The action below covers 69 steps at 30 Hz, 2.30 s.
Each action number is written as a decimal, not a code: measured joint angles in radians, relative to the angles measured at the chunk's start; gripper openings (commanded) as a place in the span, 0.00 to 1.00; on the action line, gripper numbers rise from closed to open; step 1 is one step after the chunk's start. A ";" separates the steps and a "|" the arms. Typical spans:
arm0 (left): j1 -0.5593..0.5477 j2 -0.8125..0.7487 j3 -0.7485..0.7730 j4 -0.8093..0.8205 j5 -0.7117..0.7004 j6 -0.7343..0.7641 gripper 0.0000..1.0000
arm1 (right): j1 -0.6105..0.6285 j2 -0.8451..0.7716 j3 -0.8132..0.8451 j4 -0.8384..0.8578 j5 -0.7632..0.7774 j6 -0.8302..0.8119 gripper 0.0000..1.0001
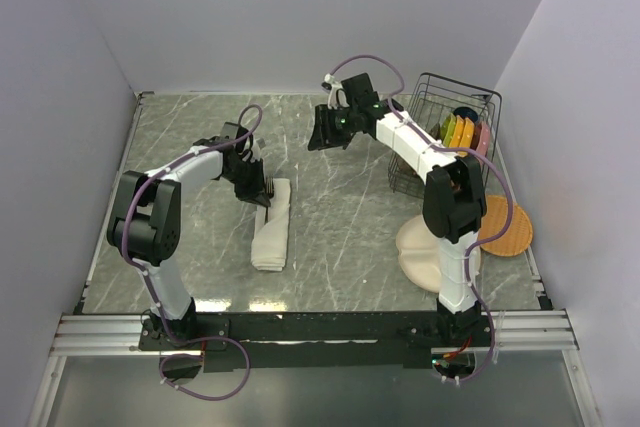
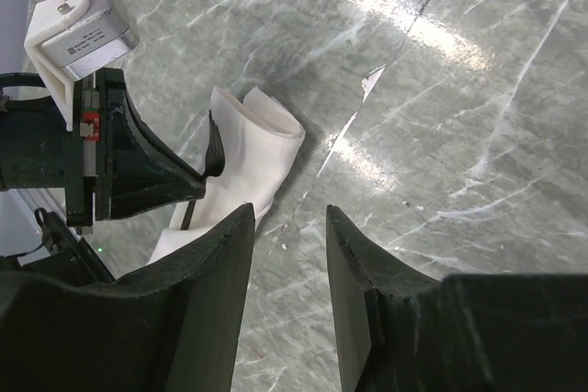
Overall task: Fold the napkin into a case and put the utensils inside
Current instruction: Insert the fork into the folded napkin, then move the spoon to the center of the board.
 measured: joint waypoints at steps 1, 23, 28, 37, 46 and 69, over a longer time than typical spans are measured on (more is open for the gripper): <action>0.000 0.000 0.000 -0.003 0.000 0.000 0.11 | -0.001 0.000 0.002 -0.002 0.002 0.000 0.45; 0.012 -0.079 0.122 -0.024 -0.042 -0.005 0.42 | -0.003 0.098 0.284 -0.082 0.639 0.037 0.47; 0.040 -0.184 0.182 0.043 -0.063 -0.006 0.42 | -0.003 0.217 0.311 -0.062 0.810 0.055 0.53; 0.092 -0.193 0.213 0.065 -0.078 -0.006 0.41 | -0.010 0.384 0.343 0.036 0.961 0.043 0.63; 0.147 -0.128 0.222 0.054 -0.069 -0.014 0.40 | -0.040 0.414 0.443 0.090 0.984 0.055 0.68; 0.182 0.118 0.432 0.147 0.095 0.030 0.45 | -0.101 0.422 0.404 0.027 0.716 0.166 0.69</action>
